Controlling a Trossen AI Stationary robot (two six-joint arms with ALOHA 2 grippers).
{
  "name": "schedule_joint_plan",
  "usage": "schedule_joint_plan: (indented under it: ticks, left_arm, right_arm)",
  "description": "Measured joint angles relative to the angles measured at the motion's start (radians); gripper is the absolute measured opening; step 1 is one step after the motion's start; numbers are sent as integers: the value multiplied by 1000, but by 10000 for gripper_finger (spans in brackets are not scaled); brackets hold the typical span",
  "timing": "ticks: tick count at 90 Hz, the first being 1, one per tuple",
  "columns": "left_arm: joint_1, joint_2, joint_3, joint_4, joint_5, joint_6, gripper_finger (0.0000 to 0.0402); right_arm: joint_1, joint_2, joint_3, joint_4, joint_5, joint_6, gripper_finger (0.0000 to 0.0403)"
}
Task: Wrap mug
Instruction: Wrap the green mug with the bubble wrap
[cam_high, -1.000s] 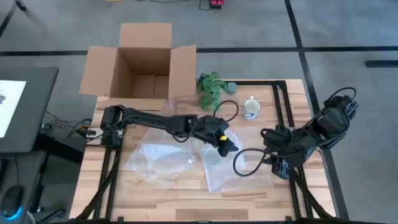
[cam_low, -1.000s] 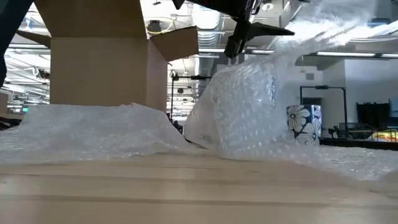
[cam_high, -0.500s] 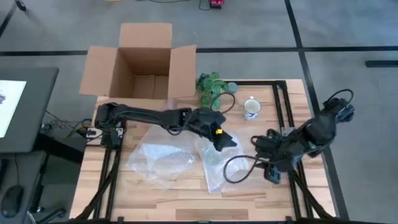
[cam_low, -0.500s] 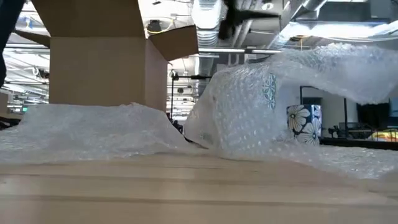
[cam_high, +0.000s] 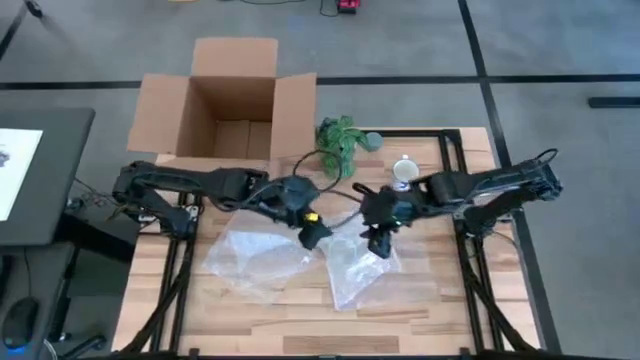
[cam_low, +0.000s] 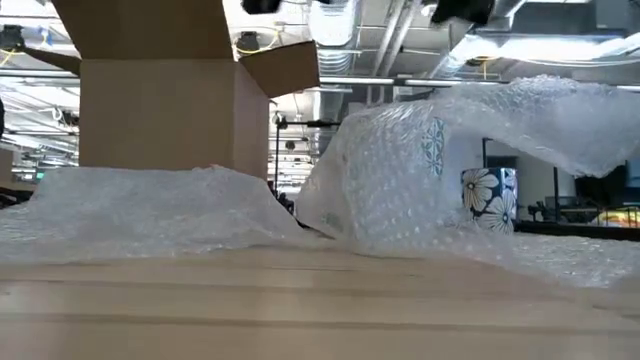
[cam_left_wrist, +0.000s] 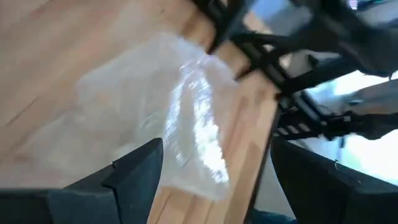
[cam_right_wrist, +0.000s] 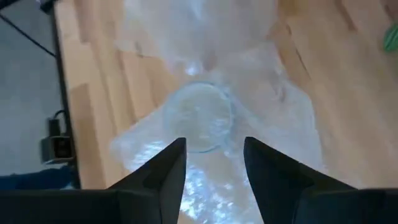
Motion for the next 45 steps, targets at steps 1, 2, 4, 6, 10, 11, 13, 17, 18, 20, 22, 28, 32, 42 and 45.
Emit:
schedule_joint_plan:
  ticks: [1,2,4,6,10,11,13,17,18,20,22,28,32,42,45]
  left_arm:
    - [-4,0,0,-3,-5,-2,276]
    - [-8,0,0,-7,-10,-4,276]
    - [-16,0,0,-15,-18,-9,276]
    - [-25,1,0,-22,-24,-14,276]
    - [-41,3,0,-27,-37,-25,276]
    - [-45,5,0,-27,-41,-28,276]
    - [-53,6,0,-27,-46,-34,276]
    - [-67,10,0,-27,-56,-46,276]
    - [-70,12,0,-26,-59,-49,276]
    - [-76,16,0,-26,-66,-56,276]
    - [-81,19,0,-25,-70,-62,276]
    - [-100,24,0,-29,-85,-79,276]
    - [-110,28,0,-29,-101,-92,276]
    - [-131,33,0,-45,-128,-123,276]
    - [-138,34,0,-46,-138,-130,276]
  right_arm:
    - [-7,0,-11,13,-11,-2,150]
    - [-13,0,-22,27,-21,-3,150]
    - [-23,0,-47,61,-46,-6,150]
    - [-33,0,-69,93,-69,-11,150]
    - [-53,0,-110,146,-101,-20,150]
    - [-57,0,-121,159,-104,-21,150]
    - [-68,0,-140,180,-105,-21,150]
    - [-91,0,-174,210,-105,-16,150]
    - [-98,0,-183,215,-105,-13,150]
    - [-113,0,-201,221,-104,-7,150]
    - [-129,0,-216,221,-99,1,150]
    - [-169,0,-252,173,-10,54,148]
    - [-193,0,-269,105,78,112,145]
    - [-239,-1,-277,-62,227,184,133]
    - [-247,-5,-277,-78,230,176,130]
